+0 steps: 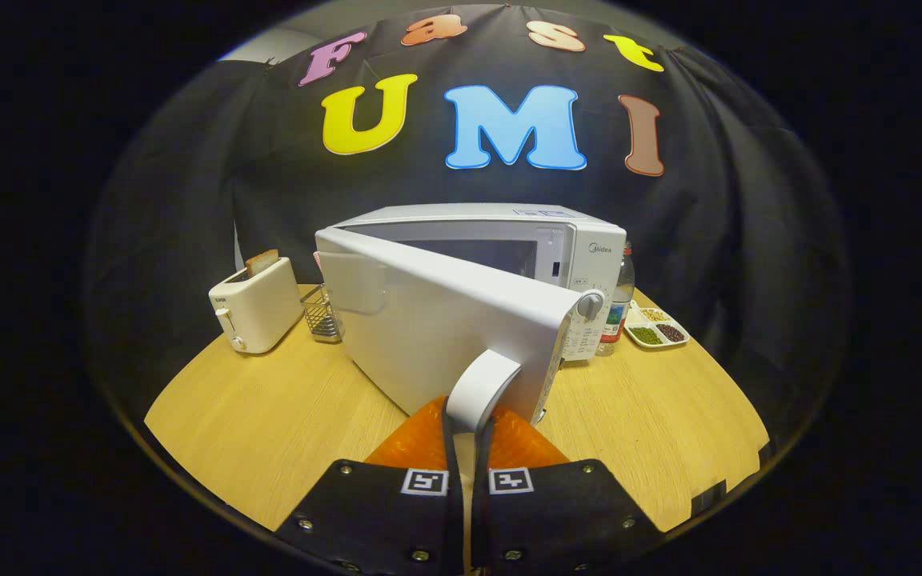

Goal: Open the microwave, put the food inside, and close the microwave door.

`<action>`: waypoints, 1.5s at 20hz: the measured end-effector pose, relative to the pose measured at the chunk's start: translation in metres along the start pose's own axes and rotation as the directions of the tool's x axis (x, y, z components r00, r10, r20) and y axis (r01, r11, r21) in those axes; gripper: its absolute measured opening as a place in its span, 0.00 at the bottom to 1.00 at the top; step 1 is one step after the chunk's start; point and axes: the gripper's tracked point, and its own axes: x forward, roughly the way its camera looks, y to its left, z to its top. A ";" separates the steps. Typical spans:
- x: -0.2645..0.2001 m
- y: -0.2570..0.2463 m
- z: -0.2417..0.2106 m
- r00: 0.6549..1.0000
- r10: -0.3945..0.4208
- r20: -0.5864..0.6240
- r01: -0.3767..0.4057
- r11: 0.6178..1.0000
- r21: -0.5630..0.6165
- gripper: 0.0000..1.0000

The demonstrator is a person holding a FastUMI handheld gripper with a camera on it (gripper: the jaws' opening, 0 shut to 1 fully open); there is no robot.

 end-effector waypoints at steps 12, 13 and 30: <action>-0.041 0.083 -0.023 0.998 0.054 0.024 -0.054 0.999 0.005 0.11; -0.045 0.092 -0.024 0.998 0.063 0.026 -0.063 0.998 0.001 0.11; -0.133 0.207 -0.029 0.876 0.482 0.020 -0.479 0.873 -0.086 0.20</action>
